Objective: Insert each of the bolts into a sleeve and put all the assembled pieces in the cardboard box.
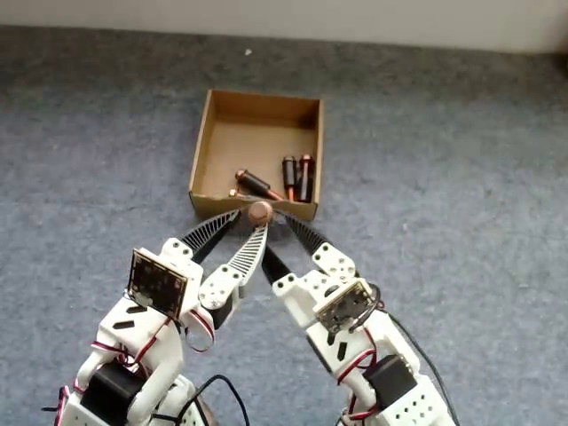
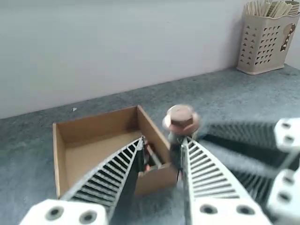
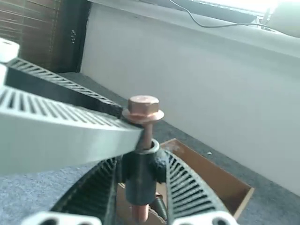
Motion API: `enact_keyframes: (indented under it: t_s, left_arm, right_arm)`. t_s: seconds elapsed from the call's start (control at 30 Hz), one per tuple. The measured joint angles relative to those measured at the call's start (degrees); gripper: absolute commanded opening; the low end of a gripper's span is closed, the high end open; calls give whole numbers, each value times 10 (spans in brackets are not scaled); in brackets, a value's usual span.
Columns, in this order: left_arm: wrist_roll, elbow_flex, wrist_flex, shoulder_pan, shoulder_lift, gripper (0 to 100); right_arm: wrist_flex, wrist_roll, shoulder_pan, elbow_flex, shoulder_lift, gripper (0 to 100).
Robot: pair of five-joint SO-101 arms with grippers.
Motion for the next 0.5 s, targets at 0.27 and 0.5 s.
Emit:
enact_keyframes:
  t_s: [0.27, 0.5]
  left_arm:
    - [-14, 3, 14, -4, 4, 147]
    - [-17, 3, 14, -4, 7, 146]
  right_arm:
    - [-7, -1, 35, 0, -4, 4]
    - [10, -1, 37, 0, -3, 4]
